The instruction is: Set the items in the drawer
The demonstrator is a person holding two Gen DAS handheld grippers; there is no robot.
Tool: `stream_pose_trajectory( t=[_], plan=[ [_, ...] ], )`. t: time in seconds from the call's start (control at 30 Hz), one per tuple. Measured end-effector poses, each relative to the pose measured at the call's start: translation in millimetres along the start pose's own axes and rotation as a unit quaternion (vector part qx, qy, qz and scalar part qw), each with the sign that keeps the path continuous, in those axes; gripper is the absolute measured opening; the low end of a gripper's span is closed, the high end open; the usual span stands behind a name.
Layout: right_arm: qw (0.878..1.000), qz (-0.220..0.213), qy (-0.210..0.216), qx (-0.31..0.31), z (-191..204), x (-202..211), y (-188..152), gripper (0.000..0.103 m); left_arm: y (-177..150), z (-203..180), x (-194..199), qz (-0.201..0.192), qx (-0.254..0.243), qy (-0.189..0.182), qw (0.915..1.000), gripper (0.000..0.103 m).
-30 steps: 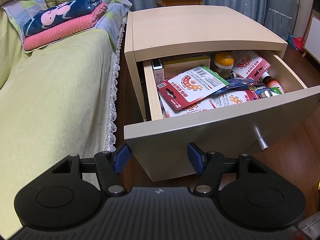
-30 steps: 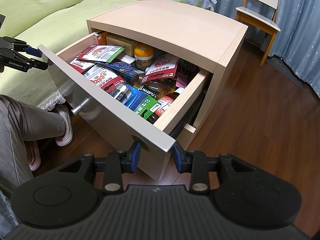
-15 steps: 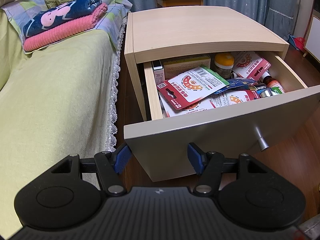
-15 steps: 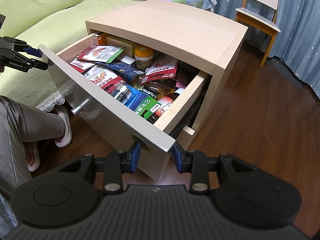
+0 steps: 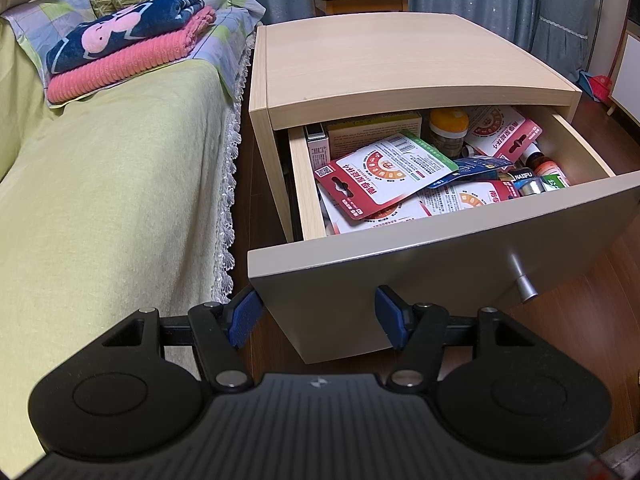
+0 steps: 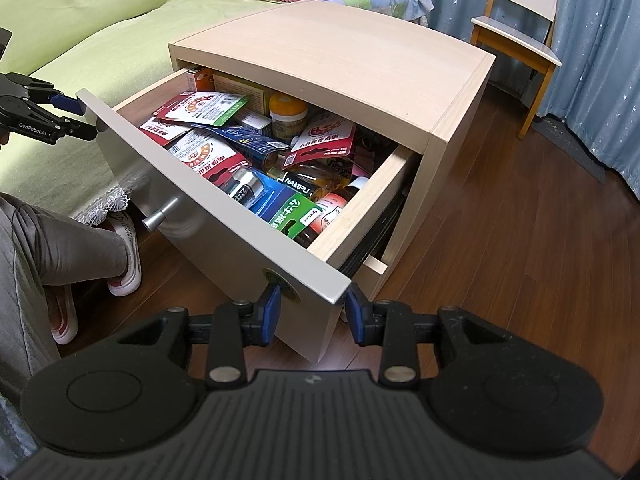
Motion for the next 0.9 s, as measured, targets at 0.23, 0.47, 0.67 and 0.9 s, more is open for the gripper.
stream_pose_trajectory(
  t=[0.23,0.47,0.67,0.9],
  plan=[
    [1.0,-0.002,-0.003,0.001,-0.3,-0.1,1.1,0.031,0.1,0.3,-0.9,-0.001,0.001,0.001,1.0,0.064],
    [1.0,-0.006,-0.005,0.001,0.6,0.3,-0.5,0.031,-0.2,0.8,-1.7,-0.002,0.004,0.0,1.0,0.064],
    [0.999,-0.023,-0.018,-0.034,-1.2,5.3,-7.0,0.036,-7.8,5.0,-0.7,0.008,0.034,-0.005,0.9994,0.064],
    [0.986,-0.047,-0.02,-0.161,8.4,25.1,-33.6,0.041,-38.0,6.6,21.4,0.008,0.082,0.044,0.9956,0.064]
  ],
)
Point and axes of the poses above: each gripper's, at about its wrist camera, not at the fingertips, and x roughly against the way its jaws point, z to its left, y to its top, the point moved 8 cm from there along -x, roughly the way its jaws point, and after that the axes turned 13 degrees about z, right-handed, at the moved point
